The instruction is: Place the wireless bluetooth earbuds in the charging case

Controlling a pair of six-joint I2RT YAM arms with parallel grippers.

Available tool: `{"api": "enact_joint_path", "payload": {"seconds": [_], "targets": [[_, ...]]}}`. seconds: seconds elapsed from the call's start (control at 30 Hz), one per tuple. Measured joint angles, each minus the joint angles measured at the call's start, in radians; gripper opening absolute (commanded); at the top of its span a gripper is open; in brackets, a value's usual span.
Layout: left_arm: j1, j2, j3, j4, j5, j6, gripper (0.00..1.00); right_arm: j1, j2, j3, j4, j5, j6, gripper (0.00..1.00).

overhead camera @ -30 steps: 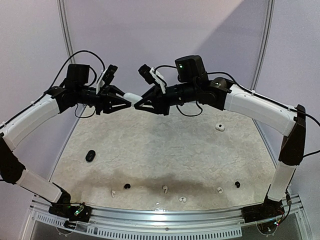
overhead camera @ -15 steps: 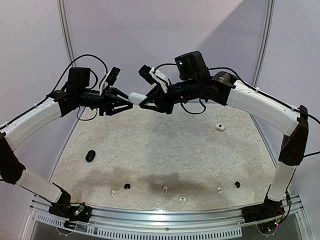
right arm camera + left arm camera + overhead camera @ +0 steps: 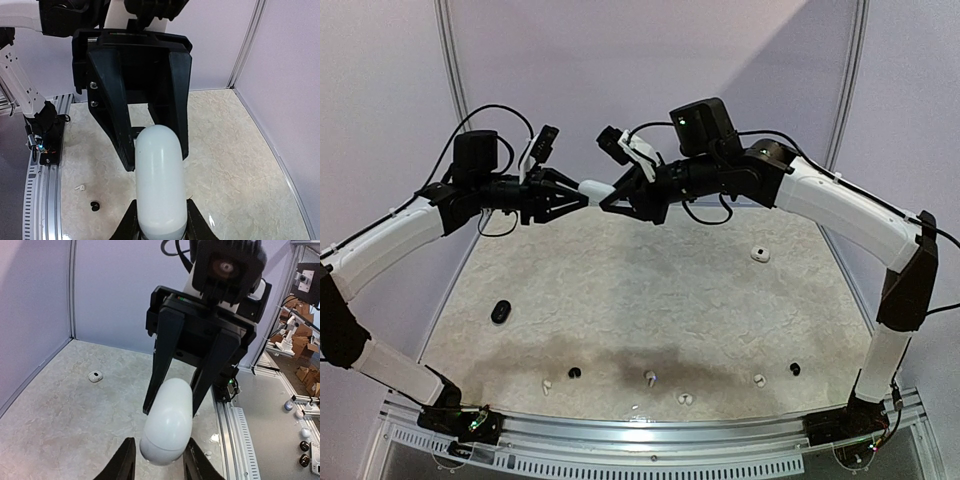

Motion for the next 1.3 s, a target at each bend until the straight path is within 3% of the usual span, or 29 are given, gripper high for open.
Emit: {"api": "enact_joint_path", "payload": {"seconds": [0.17, 0.33, 1.3], "targets": [[-0.002, 0.000, -0.003, 0.029, 0.005, -0.002, 0.14, 0.000, 0.002, 0.000, -0.001, 0.002, 0.004, 0.00], [-0.002, 0.000, -0.009, 0.040, 0.010, 0.001, 0.31, -0.001, 0.002, 0.002, -0.005, -0.001, 0.008, 0.00], [-0.002, 0.000, -0.011, 0.012, 0.041, 0.023, 0.33, 0.006, 0.002, 0.002, 0.010, -0.006, 0.003, 0.00]]}}
